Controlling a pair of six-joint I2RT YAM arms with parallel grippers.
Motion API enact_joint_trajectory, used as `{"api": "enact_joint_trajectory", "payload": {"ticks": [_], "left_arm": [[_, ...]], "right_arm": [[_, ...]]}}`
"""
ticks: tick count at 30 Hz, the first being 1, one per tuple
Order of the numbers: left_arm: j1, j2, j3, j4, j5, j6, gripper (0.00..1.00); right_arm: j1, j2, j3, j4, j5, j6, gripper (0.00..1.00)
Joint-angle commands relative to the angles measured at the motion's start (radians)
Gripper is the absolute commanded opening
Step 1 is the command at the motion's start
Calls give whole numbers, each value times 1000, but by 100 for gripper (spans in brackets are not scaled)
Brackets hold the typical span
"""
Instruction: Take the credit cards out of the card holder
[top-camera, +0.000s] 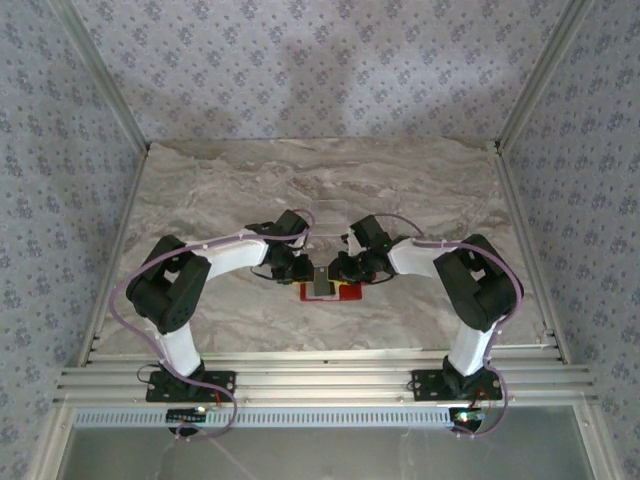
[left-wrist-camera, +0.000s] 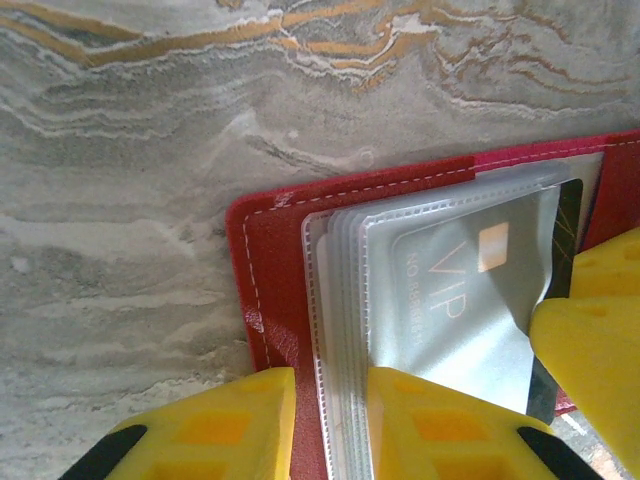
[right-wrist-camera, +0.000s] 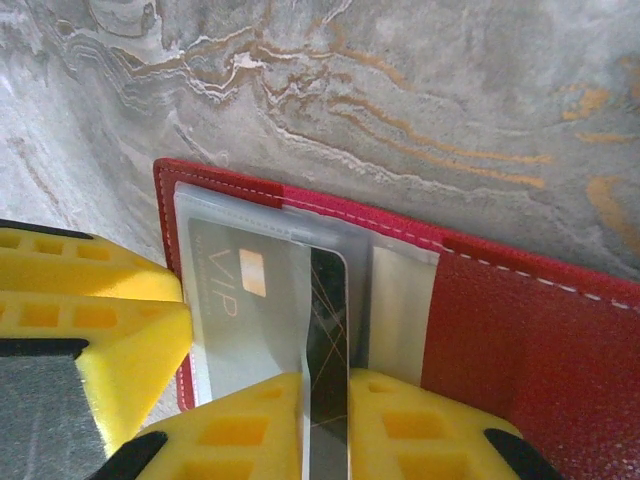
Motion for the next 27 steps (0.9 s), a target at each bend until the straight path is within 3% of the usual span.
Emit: {"api": "enact_joint_trajectory", "payload": {"ticks": [1,11,27], "left_arm": [[-12,27,-1,-77,-89,22,25],[-13,17,5,-142,-181,44,26],[-13,-8,-14,-124,-166,34,27]], "right_arm": [[-5,8,-31,28,-23,26,16],[-37,-29,-85,38,-11,36,9],[-55,-70,-125,37,-8,37,12]]}}
